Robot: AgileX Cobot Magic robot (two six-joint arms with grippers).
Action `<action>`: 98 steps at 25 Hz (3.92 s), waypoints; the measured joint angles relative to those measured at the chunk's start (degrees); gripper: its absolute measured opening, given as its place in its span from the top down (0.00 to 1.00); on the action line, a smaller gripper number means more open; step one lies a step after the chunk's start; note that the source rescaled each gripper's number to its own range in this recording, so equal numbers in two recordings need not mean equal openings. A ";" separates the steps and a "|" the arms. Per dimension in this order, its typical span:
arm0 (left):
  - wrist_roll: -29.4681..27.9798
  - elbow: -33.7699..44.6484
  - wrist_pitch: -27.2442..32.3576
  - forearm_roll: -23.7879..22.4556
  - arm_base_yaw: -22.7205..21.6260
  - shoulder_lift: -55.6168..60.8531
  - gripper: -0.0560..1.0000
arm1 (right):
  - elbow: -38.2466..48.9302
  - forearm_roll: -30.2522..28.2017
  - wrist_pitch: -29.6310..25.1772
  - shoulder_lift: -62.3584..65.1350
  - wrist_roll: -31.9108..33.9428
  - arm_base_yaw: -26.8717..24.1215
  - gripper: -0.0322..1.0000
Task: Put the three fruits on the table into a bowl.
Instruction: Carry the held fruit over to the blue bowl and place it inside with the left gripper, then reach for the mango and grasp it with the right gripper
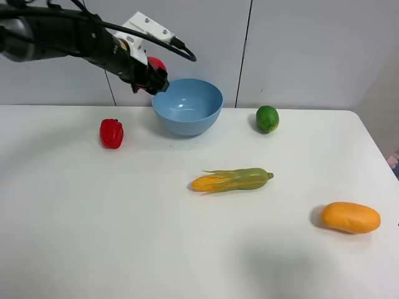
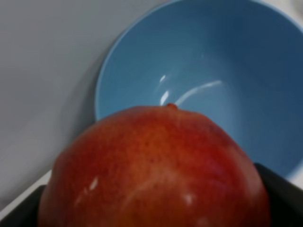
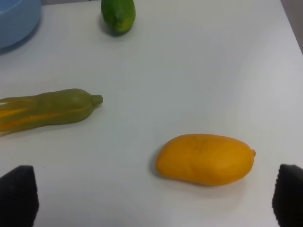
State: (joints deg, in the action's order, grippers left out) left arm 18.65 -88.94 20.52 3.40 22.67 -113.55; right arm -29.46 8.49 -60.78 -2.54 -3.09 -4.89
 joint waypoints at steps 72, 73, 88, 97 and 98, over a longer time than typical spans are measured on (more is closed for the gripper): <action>-15.32 44.97 34.52 -5.08 -26.24 87.75 0.03 | 0.00 0.00 0.00 0.00 0.00 0.00 0.00; -15.32 46.58 34.52 -4.70 -26.24 90.76 0.03 | 0.00 0.00 0.00 0.00 0.00 0.00 0.00; -14.85 58.48 38.38 -3.40 -26.24 111.57 0.03 | 0.00 0.00 0.00 0.00 0.00 0.00 0.00; -15.94 59.94 38.83 0.42 -26.24 111.77 0.03 | 0.00 0.00 0.00 0.00 0.00 0.00 0.00; -16.14 59.94 38.87 0.42 -26.24 112.05 0.03 | 0.00 0.00 0.00 0.00 0.00 0.00 0.00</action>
State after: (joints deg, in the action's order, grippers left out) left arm 2.51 -29.00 59.39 3.82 -3.57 -1.49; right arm -29.46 8.49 -60.78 -2.54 -3.09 -4.89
